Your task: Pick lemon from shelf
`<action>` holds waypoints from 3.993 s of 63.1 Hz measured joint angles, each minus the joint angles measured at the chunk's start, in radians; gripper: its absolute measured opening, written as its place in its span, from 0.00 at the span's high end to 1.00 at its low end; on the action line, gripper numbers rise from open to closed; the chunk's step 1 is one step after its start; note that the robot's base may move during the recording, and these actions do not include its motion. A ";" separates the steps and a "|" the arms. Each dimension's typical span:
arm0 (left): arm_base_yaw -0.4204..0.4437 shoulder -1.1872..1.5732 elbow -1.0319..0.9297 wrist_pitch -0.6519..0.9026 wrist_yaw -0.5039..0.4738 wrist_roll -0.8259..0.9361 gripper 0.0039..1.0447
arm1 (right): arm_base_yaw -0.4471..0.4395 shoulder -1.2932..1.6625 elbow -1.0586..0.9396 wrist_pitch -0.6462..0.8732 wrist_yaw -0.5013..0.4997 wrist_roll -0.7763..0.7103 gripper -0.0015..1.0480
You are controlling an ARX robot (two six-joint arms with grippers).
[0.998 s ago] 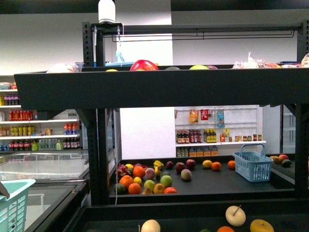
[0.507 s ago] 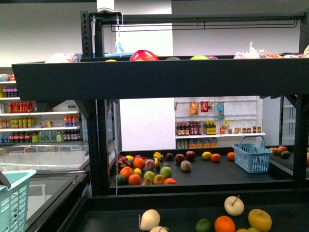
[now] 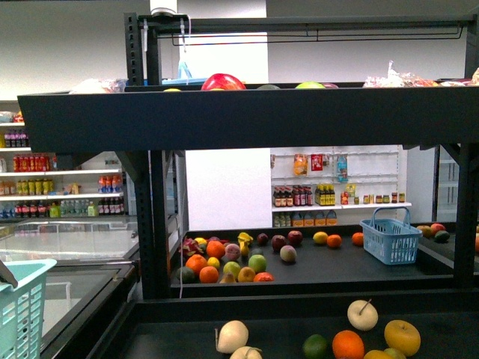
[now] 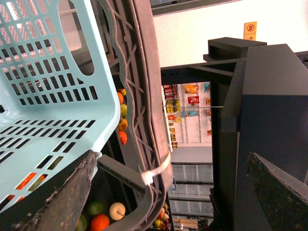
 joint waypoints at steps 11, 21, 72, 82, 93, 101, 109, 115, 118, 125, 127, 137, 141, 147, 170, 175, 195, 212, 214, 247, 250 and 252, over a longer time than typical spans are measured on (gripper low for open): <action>-0.025 0.106 0.108 0.026 -0.019 -0.060 0.08 | 0.000 0.000 0.000 0.000 0.000 0.000 0.07; -0.048 0.183 0.214 0.021 -0.035 -0.082 0.08 | 0.000 0.000 0.000 0.000 0.000 0.000 0.07; -0.069 0.252 0.296 -0.063 -0.031 -0.034 0.90 | 0.000 0.000 0.000 0.000 0.000 0.000 0.07; -0.087 0.158 0.234 -0.115 0.017 0.066 0.92 | 0.000 0.000 0.000 0.000 0.000 0.000 0.07; -0.152 0.015 0.145 -0.161 0.118 0.178 0.94 | 0.000 0.000 0.000 0.000 0.000 0.000 0.07; -0.227 -0.084 0.084 -0.178 0.185 0.237 0.94 | 0.000 0.000 0.000 0.000 0.000 0.000 0.07; -0.326 -0.148 0.021 -0.156 0.280 0.277 0.94 | 0.000 0.000 0.000 0.000 0.000 0.000 0.07; -0.404 -0.153 0.002 -0.151 0.299 0.290 0.94 | 0.000 0.000 0.000 0.000 0.000 0.000 0.07; -0.432 -0.150 -0.003 -0.145 0.301 0.293 0.94 | 0.000 0.000 0.000 0.000 0.000 0.000 0.07; -0.511 -0.129 -0.004 -0.104 0.312 0.295 0.94 | 0.000 0.000 0.000 0.000 0.000 0.000 0.07; -0.533 -0.121 0.001 -0.094 0.310 0.298 0.94 | 0.000 0.000 0.000 0.000 0.000 0.000 0.07; -0.646 -0.023 0.081 -0.074 0.269 0.303 0.94 | 0.000 0.000 0.000 0.000 0.000 0.000 0.07; -0.688 0.019 0.117 -0.072 0.255 0.301 0.94 | 0.000 0.000 0.000 0.000 0.000 0.000 0.07; -0.745 0.074 0.162 -0.051 0.242 0.284 0.94 | 0.000 0.000 0.000 0.000 0.000 0.000 0.07; -0.858 0.187 0.270 -0.011 0.183 0.238 0.94 | 0.010 0.010 0.002 -0.013 0.034 0.008 0.07; -0.858 0.189 0.270 -0.012 0.183 0.237 0.94 | 0.031 0.147 0.059 -0.133 0.228 0.068 0.07; -0.858 0.191 0.272 -0.013 0.179 0.240 0.94 | -0.176 0.952 0.263 0.186 -0.021 0.122 0.07; -0.858 0.191 0.272 -0.013 0.179 0.240 0.94 | -0.156 1.664 0.571 0.295 -0.080 0.112 0.07; -0.858 0.191 0.272 -0.013 0.179 0.239 0.94 | -0.142 1.732 0.613 0.292 -0.080 0.122 0.07; -0.858 0.191 0.273 -0.013 0.179 0.240 0.94 | 0.126 2.401 1.301 0.122 -0.002 0.337 0.07; -0.858 0.191 0.273 -0.013 0.179 0.241 0.94 | 0.137 2.435 1.353 0.107 0.006 0.349 0.07; -0.858 0.191 0.273 -0.013 0.179 0.240 0.94 | 0.143 2.461 1.393 0.095 0.011 0.357 0.07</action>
